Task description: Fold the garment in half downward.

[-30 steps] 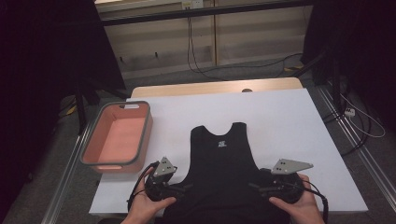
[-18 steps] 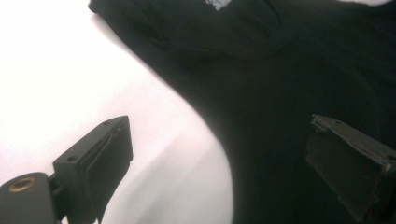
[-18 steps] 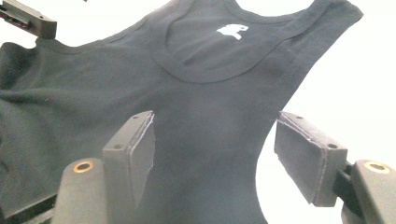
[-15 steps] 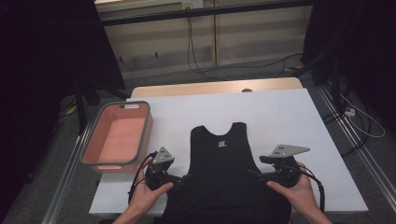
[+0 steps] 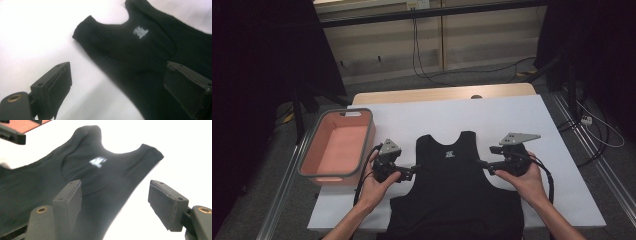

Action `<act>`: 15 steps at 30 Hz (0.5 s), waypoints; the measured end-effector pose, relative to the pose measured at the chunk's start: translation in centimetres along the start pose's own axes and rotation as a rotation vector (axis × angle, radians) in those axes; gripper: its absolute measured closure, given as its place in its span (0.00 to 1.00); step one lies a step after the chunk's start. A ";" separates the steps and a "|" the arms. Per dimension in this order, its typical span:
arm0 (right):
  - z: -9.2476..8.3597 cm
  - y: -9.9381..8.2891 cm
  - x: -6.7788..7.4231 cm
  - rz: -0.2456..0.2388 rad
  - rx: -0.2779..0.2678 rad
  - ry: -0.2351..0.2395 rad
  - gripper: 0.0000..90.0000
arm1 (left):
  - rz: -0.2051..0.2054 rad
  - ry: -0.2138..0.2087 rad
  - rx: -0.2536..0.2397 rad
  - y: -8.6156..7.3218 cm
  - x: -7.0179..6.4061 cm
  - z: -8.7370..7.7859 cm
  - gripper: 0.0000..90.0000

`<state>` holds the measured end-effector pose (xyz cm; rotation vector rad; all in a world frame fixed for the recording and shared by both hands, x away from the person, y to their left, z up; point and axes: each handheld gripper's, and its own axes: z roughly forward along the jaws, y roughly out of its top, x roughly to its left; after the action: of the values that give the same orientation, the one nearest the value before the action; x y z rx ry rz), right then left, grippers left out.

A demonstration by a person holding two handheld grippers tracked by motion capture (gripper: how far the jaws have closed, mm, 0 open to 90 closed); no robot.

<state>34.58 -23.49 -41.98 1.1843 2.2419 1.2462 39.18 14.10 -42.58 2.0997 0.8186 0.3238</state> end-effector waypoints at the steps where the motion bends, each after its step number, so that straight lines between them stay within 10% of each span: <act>1: 0.1 0.2 -0.2 -0.001 -0.002 -0.004 0.32 | 0.006 0.030 0.002 0.3 0.1 0.3 0.09; 15: 5.0 3.5 -3.5 -0.010 0.053 -0.079 0.51 | -0.004 0.048 0.011 2.7 3.0 3.6 0.10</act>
<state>41.55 -22.49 -42.41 1.2177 2.2334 1.1221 44.42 12.66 -42.84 2.1069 0.8548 0.3694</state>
